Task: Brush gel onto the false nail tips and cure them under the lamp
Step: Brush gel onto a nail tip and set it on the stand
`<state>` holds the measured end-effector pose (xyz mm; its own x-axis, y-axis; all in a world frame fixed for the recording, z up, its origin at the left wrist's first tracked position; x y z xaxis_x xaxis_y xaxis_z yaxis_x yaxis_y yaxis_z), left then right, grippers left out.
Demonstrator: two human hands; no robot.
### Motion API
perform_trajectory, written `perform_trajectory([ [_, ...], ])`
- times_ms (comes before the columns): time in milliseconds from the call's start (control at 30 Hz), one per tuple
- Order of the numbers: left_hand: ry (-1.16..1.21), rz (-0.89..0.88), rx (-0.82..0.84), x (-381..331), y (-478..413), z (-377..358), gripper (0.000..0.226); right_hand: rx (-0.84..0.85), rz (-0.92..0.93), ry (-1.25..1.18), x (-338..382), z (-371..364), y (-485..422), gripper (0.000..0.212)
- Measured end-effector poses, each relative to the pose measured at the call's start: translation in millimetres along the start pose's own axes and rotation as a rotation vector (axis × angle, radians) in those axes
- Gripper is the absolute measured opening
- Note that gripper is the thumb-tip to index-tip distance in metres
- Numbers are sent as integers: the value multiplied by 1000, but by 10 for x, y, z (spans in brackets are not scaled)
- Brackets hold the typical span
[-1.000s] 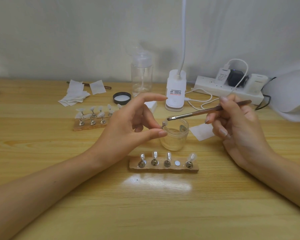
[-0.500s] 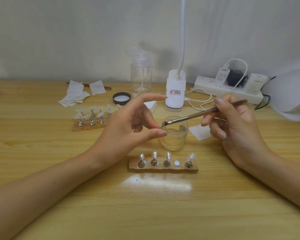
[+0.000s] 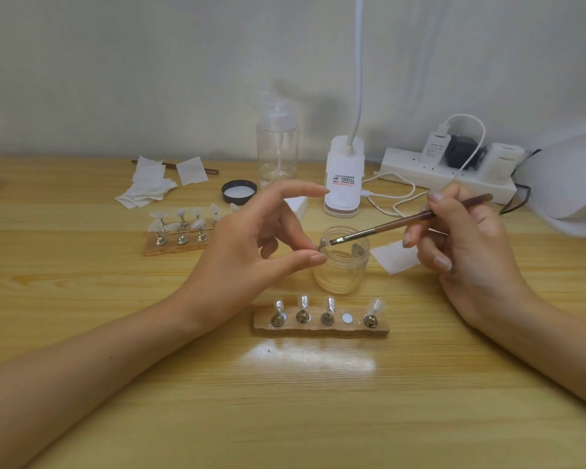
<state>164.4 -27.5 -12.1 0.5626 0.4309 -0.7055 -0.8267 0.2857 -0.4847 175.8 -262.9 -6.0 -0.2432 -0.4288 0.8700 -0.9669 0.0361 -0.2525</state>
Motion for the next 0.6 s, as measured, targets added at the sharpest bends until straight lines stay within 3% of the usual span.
perform_trajectory([
  [167, -51, -38, -18, -11, 7, 1, 52, 89, 8, -47, 11, -42, 26, 23],
  [367, -81, -61, -44, -24, 4, 5, 49, -1, 5, 0, 6, -10, 3, 26],
  [600, -94, -83, -56, -39, -2, -2, 49, 62, -4, 1, 3, -48, 15, 23],
])
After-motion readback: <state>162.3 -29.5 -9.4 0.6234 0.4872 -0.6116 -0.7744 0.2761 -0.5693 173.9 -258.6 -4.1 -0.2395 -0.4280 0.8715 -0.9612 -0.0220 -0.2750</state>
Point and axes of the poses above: each hand's wrist, its own y-axis away from the middle knuckle, its own z-axis out of the back of the hand, x = y × z, the point moved 1 cm from there along -y, towards the middle knuckle, and after that the axes turned 12 degrees about -y, right-handed, at the moved point
